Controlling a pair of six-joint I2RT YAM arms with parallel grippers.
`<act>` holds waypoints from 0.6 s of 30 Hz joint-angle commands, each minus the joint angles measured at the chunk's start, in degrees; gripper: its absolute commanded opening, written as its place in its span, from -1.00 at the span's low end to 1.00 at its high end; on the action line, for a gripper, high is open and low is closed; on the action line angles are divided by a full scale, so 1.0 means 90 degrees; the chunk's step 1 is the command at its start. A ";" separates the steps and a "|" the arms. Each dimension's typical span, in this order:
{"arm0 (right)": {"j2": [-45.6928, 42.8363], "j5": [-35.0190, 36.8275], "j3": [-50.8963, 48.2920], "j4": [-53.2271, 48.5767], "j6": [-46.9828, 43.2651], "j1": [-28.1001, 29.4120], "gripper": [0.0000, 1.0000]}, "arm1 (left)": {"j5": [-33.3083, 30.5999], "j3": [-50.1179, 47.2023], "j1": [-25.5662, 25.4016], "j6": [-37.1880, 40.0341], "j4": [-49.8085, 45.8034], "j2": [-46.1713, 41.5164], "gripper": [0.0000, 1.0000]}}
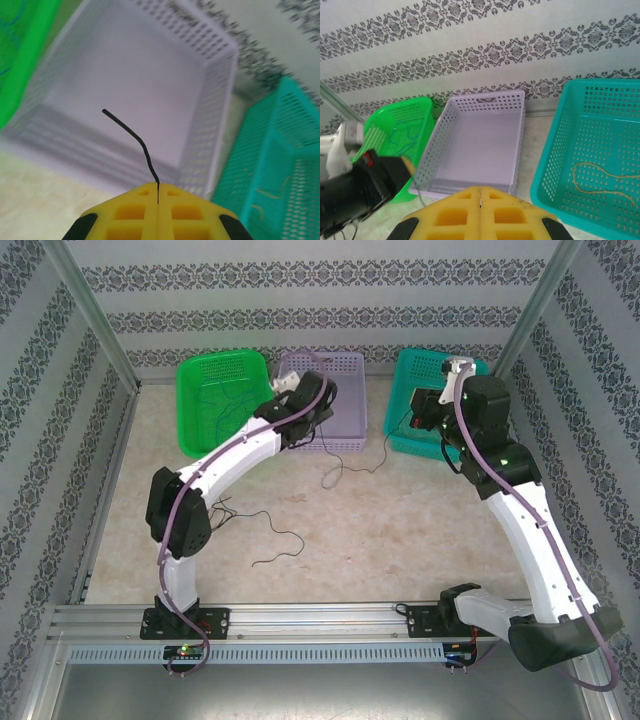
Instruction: Untangle the cables
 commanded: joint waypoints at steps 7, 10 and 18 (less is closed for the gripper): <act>0.0327 -0.0675 0.0751 0.0112 0.0347 0.0046 -1.00 | 0.1040 0.2931 0.0459 0.1540 -0.0024 0.2786 -1.00; 0.0266 -0.0697 0.0729 0.0037 0.0341 0.0048 -1.00 | 0.1075 0.3388 0.0459 0.1663 -0.0445 0.3219 -1.00; -0.0008 -0.0479 0.0607 -0.0049 0.0227 0.0024 -1.00 | 0.1812 0.3138 0.0378 0.1540 -0.1489 0.3111 -1.00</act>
